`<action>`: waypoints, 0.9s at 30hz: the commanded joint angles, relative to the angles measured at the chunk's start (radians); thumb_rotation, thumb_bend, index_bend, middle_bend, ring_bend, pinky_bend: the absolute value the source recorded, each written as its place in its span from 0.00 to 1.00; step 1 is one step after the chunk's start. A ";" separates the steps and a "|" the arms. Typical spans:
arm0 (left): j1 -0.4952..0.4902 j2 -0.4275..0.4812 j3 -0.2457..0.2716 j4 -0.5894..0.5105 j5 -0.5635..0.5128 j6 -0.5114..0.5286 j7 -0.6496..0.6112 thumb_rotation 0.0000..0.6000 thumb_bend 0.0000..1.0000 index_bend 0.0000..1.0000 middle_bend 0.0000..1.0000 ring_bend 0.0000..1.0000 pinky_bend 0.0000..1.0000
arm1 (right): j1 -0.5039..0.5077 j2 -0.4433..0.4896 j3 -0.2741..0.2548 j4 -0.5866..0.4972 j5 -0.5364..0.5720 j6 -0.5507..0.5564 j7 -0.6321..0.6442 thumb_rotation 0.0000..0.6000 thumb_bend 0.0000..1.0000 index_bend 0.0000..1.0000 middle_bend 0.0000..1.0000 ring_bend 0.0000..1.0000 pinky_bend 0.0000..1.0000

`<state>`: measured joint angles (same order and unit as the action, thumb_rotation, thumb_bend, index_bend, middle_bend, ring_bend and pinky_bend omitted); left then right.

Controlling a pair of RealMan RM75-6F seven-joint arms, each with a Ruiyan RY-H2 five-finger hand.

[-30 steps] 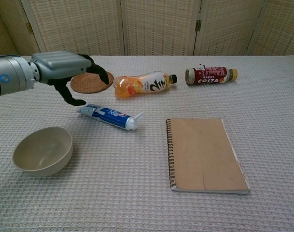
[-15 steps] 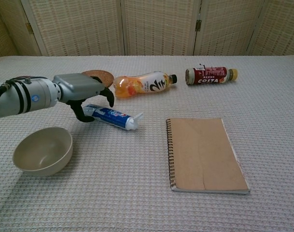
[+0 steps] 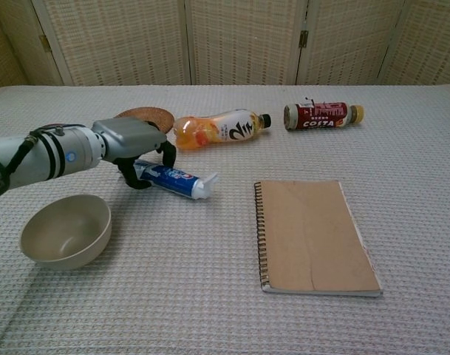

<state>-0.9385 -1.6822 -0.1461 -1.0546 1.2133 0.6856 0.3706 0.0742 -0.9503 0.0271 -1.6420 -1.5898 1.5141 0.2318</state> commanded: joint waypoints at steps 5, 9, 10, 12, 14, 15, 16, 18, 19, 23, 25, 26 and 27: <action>0.007 -0.012 0.006 0.015 0.021 0.020 -0.057 1.00 0.47 0.53 0.50 0.38 0.18 | 0.003 -0.001 0.000 -0.003 -0.004 -0.004 -0.004 1.00 0.22 0.10 0.06 0.08 0.00; 0.016 -0.014 0.004 0.022 0.032 0.021 -0.138 1.00 0.56 0.61 0.60 0.48 0.24 | 0.003 0.000 0.001 -0.004 -0.007 -0.002 -0.007 1.00 0.22 0.10 0.06 0.08 0.00; 0.022 -0.011 0.002 0.019 0.039 0.027 -0.171 1.00 0.59 0.64 0.63 0.51 0.28 | 0.004 0.000 0.001 -0.005 -0.009 -0.002 -0.009 1.00 0.22 0.10 0.06 0.08 0.00; 0.032 -0.002 0.003 0.011 0.059 0.041 -0.229 1.00 0.65 0.67 0.67 0.55 0.35 | 0.006 0.002 0.001 -0.009 -0.017 -0.002 -0.015 1.00 0.22 0.10 0.06 0.09 0.00; 0.040 0.012 0.009 0.003 0.083 0.055 -0.276 1.00 0.68 0.71 0.70 0.58 0.41 | 0.012 0.004 0.001 -0.015 -0.027 -0.005 -0.023 1.00 0.22 0.10 0.07 0.09 0.00; 0.044 0.019 0.011 -0.003 0.093 0.064 -0.294 1.00 0.69 0.72 0.71 0.59 0.42 | 0.016 0.006 0.001 -0.019 -0.033 -0.008 -0.026 1.00 0.22 0.10 0.07 0.09 0.00; 0.048 0.027 0.012 -0.011 0.103 0.074 -0.313 1.00 0.70 0.73 0.73 0.60 0.43 | 0.020 0.008 0.000 -0.024 -0.039 -0.011 -0.031 1.00 0.22 0.10 0.07 0.09 0.00; 0.058 0.052 0.013 -0.043 0.125 0.099 -0.353 1.00 0.71 0.74 0.74 0.61 0.45 | 0.033 0.013 0.002 -0.039 -0.058 -0.019 -0.045 1.00 0.22 0.10 0.07 0.09 0.00; 0.063 0.065 0.012 -0.060 0.134 0.112 -0.369 1.00 0.71 0.75 0.74 0.62 0.45 | 0.041 0.015 0.003 -0.048 -0.067 -0.025 -0.054 1.00 0.22 0.10 0.07 0.09 0.00; 0.077 0.127 0.006 -0.155 0.163 0.160 -0.403 1.00 0.73 0.75 0.76 0.64 0.48 | 0.093 0.025 0.010 -0.098 -0.119 -0.071 -0.104 1.00 0.24 0.10 0.08 0.09 0.00; 0.082 0.162 -0.001 -0.219 0.164 0.175 -0.399 1.00 0.73 0.76 0.76 0.65 0.49 | 0.128 0.026 0.020 -0.131 -0.145 -0.102 -0.138 1.00 0.24 0.12 0.08 0.09 0.00; 0.083 0.177 -0.003 -0.249 0.161 0.176 -0.392 1.00 0.74 0.76 0.76 0.65 0.49 | 0.144 0.024 0.026 -0.143 -0.155 -0.116 -0.152 1.00 0.24 0.15 0.09 0.09 0.00; 0.085 0.195 -0.007 -0.290 0.155 0.179 -0.380 1.00 0.74 0.76 0.76 0.65 0.50 | 0.166 0.020 0.034 -0.160 -0.161 -0.139 -0.173 1.00 0.24 0.17 0.09 0.08 0.00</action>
<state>-0.8639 -1.5373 -0.1437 -1.2644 1.3658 0.8429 -0.0170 0.2113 -0.9285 0.0478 -1.7758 -1.7324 1.4041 0.0866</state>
